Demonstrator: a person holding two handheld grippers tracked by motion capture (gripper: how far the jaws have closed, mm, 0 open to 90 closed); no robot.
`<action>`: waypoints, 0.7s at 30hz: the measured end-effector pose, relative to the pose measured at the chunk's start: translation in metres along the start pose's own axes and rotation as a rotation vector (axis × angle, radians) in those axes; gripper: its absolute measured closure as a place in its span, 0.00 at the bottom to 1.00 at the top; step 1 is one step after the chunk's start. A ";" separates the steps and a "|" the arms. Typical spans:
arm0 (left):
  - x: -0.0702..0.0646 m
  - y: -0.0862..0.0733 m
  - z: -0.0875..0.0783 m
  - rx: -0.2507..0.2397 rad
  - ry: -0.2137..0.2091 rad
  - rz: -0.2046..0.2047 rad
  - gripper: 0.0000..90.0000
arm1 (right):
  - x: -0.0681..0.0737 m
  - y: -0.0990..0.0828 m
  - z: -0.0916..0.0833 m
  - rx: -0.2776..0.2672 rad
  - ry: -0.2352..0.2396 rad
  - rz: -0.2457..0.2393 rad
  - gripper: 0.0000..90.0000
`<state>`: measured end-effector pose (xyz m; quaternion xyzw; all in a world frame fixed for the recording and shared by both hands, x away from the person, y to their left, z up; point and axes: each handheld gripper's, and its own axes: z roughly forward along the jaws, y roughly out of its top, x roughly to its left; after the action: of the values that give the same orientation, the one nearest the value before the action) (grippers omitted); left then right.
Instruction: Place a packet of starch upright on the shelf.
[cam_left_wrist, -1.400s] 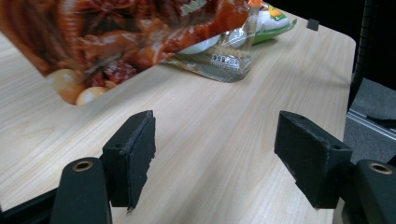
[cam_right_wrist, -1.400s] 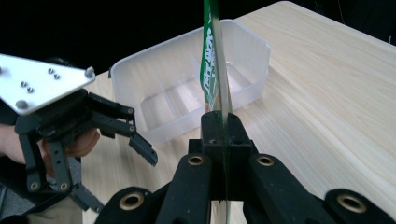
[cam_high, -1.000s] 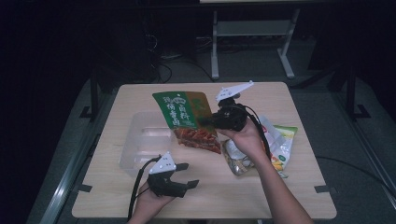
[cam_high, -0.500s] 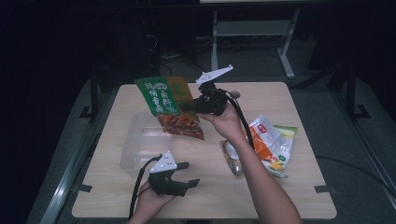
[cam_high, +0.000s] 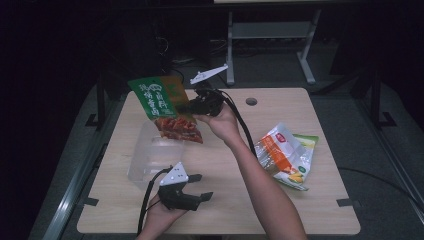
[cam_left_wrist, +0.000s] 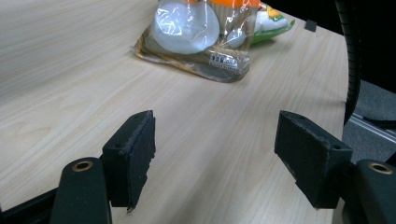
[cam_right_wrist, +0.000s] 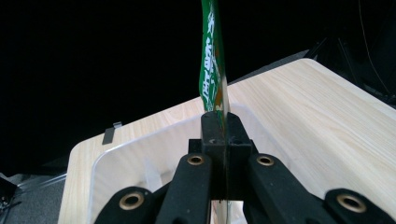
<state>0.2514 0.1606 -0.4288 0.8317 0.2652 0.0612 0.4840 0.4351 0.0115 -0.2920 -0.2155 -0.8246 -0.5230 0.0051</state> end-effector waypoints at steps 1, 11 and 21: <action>0.000 0.000 0.000 0.000 -0.002 -0.001 0.32 | -0.001 0.000 0.003 0.001 0.001 0.002 0.99; 0.002 -0.001 -0.001 0.005 0.000 0.003 0.32 | -0.009 0.000 0.044 -0.009 0.010 0.034 0.99; 0.002 -0.002 -0.002 0.001 0.007 -0.011 0.32 | -0.018 -0.011 0.067 -0.011 0.009 0.064 0.99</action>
<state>0.2515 0.1640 -0.4292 0.8302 0.2715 0.0613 0.4830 0.4623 0.0595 -0.3362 -0.2393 -0.8143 -0.5282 0.0242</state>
